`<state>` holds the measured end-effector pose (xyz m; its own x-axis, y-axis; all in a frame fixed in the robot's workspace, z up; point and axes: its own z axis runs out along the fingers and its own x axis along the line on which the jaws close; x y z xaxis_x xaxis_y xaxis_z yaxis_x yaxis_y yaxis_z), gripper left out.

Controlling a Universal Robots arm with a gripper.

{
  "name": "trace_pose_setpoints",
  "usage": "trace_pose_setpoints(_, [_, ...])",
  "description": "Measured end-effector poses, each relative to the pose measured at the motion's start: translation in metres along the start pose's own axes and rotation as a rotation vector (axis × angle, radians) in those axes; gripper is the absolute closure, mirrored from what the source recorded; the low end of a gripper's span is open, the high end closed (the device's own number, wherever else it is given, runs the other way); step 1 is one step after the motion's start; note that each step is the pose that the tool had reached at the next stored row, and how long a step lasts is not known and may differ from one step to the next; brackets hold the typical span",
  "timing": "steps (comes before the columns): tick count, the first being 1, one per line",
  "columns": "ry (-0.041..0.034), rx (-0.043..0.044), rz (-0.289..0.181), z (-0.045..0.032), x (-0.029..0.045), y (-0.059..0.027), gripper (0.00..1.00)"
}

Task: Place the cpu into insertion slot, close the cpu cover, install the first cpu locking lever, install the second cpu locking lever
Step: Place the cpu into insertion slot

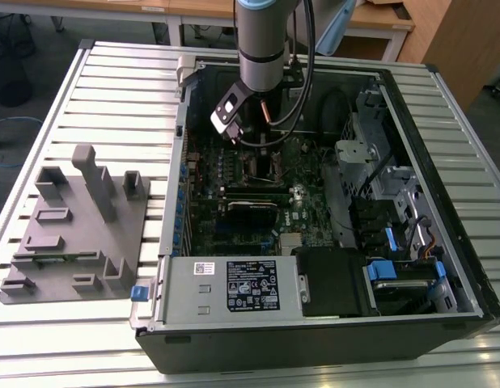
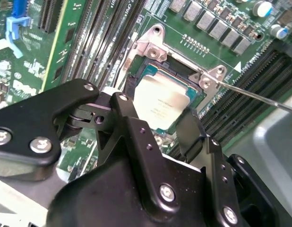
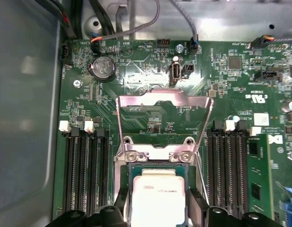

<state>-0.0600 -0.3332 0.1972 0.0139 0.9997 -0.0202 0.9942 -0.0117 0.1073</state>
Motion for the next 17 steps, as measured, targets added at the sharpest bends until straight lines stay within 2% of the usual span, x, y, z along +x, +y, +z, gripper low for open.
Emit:
trace_pose_setpoints(6, [0.0000, 0.0001, 0.000, -0.0142, -0.0003, 0.0016, 0.39])
trace_pose_setpoints(15, [0.0001, 0.0000, 0.000, -0.0146, -0.0003, 0.0016, 0.40])
trace_pose_setpoints(17, [0.0001, -0.0001, 0.000, -0.0146, -0.0003, 0.0016, 0.53])
